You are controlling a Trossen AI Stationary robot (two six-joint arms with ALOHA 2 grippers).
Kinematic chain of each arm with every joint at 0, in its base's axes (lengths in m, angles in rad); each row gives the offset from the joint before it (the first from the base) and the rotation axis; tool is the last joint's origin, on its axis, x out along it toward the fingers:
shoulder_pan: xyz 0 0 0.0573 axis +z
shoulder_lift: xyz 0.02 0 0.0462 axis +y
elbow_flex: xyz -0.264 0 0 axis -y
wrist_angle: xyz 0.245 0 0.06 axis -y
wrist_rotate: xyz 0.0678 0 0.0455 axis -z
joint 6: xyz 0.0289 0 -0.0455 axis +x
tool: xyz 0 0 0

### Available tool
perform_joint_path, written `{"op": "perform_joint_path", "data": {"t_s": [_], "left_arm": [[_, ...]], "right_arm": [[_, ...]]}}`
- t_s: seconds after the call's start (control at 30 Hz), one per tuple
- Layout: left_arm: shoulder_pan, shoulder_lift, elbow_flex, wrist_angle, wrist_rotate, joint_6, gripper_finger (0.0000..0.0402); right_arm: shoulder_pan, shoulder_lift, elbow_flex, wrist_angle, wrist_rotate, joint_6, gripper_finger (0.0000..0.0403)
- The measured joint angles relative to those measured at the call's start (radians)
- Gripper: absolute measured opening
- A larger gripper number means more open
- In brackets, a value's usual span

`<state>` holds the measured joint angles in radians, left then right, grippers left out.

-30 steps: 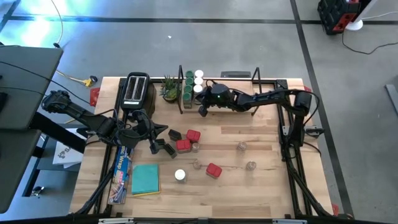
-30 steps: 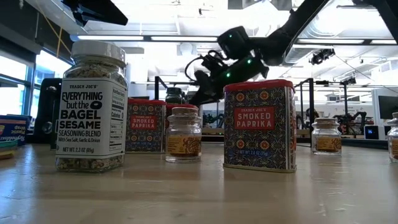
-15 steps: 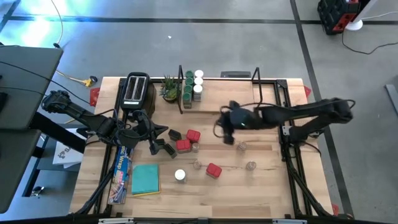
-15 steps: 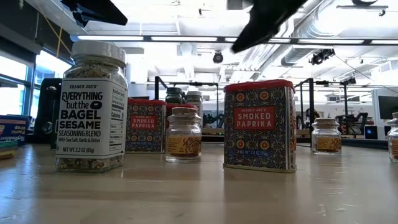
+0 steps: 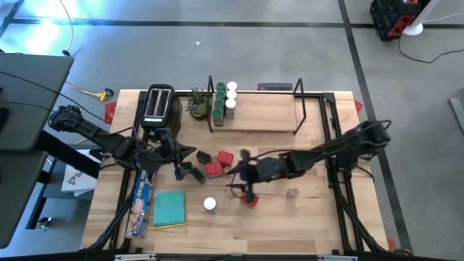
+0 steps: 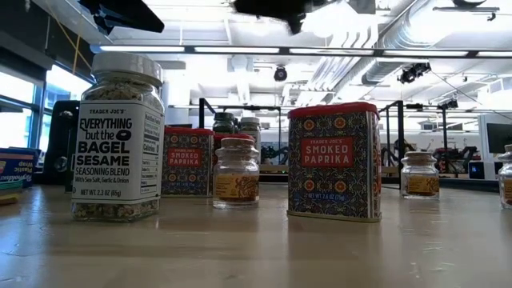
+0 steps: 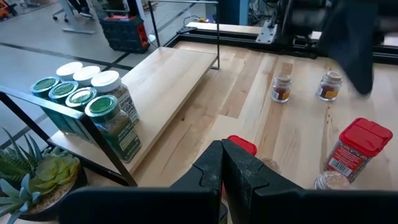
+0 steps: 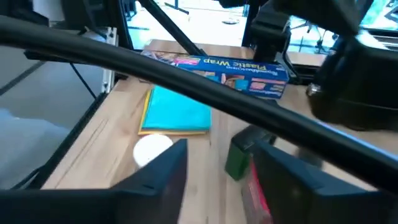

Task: Shelf spices
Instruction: Put the white seasoning bottle on the shelf aligned with the other white seasoning bottles

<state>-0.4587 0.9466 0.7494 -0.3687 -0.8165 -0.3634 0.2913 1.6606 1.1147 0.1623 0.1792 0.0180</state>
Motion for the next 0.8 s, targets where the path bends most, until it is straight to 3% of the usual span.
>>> {"op": "perform_joint_path", "data": {"t_s": [0.17, 0.3, 0.47, 0.8], "left_arm": [[0.000, 0.000, 0.000, 0.000, 0.001, 0.000, 0.0003], [0.000, 0.000, 0.000, 0.000, -0.001, 0.000, 0.0003], [0.000, 0.000, 0.000, -0.001, -0.001, 0.000, 0.0003], [0.000, 0.000, 0.000, -0.006, 0.005, 0.000, 0.0003]], "right_arm": [[-0.004, 0.192, 0.130, -0.007, -0.024, -0.044, 0.0265], [-0.003, 0.308, 0.273, -0.099, -0.094, -0.045, 0.0307], [-0.006, 0.394, 0.401, -0.236, -0.195, -0.045, 0.0316], [-0.032, 0.449, 0.413, -0.178, -0.347, 0.025, 0.0317]]}}
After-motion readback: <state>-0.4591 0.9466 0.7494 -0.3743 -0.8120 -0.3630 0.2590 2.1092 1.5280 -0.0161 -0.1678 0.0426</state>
